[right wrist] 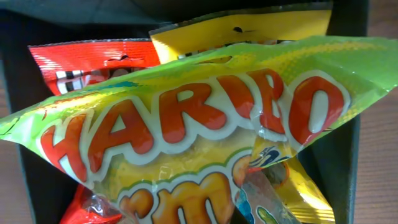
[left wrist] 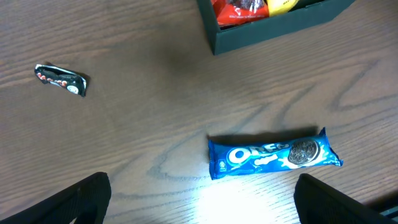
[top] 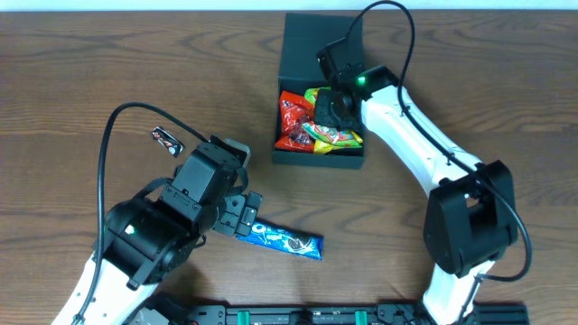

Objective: Pack container

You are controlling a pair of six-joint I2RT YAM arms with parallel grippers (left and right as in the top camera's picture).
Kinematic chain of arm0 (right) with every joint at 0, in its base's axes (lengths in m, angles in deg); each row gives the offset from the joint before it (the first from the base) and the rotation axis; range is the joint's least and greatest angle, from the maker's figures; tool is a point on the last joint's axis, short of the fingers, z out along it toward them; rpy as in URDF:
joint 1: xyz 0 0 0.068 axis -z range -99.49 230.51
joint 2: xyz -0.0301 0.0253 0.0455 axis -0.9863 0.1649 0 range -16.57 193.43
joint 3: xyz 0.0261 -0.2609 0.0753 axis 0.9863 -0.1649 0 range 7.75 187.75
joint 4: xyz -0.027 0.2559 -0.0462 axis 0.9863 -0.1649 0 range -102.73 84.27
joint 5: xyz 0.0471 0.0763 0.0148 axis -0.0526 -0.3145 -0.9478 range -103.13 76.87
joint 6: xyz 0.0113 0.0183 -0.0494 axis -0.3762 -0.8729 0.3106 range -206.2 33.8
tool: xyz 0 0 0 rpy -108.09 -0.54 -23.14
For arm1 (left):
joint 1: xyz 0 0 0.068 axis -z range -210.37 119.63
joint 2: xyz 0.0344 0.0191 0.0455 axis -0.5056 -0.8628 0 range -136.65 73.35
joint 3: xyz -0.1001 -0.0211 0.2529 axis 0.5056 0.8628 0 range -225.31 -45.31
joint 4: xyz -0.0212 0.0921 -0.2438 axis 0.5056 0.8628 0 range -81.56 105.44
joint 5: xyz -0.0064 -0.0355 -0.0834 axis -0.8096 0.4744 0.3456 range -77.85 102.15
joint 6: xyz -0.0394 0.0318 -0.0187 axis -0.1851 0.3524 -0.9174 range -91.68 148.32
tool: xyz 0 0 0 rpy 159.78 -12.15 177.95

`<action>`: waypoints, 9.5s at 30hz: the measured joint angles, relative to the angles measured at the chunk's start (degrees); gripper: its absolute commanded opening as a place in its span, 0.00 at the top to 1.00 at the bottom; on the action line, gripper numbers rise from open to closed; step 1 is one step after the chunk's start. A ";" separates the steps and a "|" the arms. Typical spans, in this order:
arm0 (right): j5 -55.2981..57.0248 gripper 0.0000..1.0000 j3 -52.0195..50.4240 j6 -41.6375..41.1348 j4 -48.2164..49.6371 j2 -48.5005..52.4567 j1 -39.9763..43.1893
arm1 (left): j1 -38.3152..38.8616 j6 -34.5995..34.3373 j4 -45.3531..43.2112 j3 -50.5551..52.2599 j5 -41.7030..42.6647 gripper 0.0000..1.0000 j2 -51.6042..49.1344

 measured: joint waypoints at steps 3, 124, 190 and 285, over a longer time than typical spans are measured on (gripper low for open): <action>-0.22 0.99 0.04 1.18 -0.24 0.07 0.00 | 0.00 0.00 0.00 0.00 0.00 0.05 0.00; 15.69 0.01 4.50 12.11 -22.80 -20.68 -4.46 | 0.00 -7.04 7.56 0.00 1.55 0.05 7.06; 15.65 0.01 -26.80 8.81 -26.53 -53.92 -4.46 | 15.12 -90.42 -16.61 10.62 10.80 0.21 -39.58; 17.20 0.01 -26.97 8.41 -24.39 -53.92 -4.46 | -3.39 -3.52 -15.85 -33.79 6.43 0.91 -60.46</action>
